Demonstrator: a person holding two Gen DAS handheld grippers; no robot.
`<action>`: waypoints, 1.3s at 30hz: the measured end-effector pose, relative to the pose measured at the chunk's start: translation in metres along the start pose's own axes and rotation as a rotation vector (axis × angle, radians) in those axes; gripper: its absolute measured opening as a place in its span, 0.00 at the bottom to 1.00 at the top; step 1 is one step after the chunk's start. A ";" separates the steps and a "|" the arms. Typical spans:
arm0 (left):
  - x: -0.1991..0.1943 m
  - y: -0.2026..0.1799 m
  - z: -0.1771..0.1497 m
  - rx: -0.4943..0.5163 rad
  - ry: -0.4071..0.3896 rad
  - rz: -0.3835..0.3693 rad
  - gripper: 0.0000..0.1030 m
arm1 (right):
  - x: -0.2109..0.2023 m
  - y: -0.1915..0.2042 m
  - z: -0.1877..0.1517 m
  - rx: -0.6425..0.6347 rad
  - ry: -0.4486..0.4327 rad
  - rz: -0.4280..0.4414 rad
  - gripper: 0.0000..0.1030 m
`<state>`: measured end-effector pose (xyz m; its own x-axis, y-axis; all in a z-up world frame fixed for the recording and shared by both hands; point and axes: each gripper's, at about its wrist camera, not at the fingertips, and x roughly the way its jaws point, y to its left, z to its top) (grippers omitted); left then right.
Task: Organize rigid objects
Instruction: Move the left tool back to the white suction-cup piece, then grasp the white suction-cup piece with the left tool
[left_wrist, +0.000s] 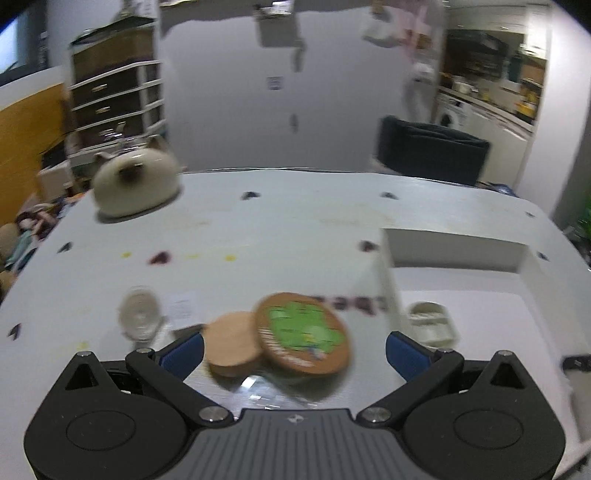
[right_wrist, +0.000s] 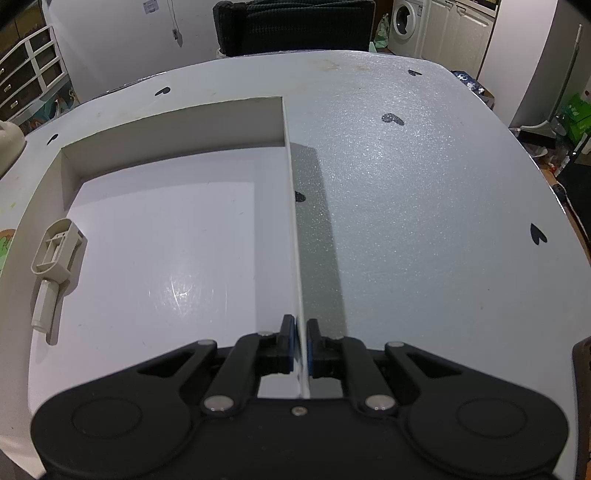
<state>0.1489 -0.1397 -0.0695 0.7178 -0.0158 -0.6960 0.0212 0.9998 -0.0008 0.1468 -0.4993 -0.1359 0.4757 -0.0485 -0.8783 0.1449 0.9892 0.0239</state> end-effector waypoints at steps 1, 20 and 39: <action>0.002 0.006 0.001 -0.007 -0.003 0.009 1.00 | 0.000 0.000 0.000 -0.001 0.001 -0.001 0.08; 0.052 0.127 0.016 -0.092 0.001 0.153 1.00 | 0.000 -0.001 0.000 0.027 0.000 -0.006 0.09; 0.076 0.135 0.018 -0.061 0.063 0.123 0.10 | 0.000 -0.001 0.000 0.040 0.000 -0.010 0.09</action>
<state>0.2188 -0.0062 -0.1092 0.6672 0.1056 -0.7374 -0.1079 0.9932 0.0446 0.1466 -0.4999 -0.1358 0.4740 -0.0586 -0.8786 0.1844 0.9823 0.0340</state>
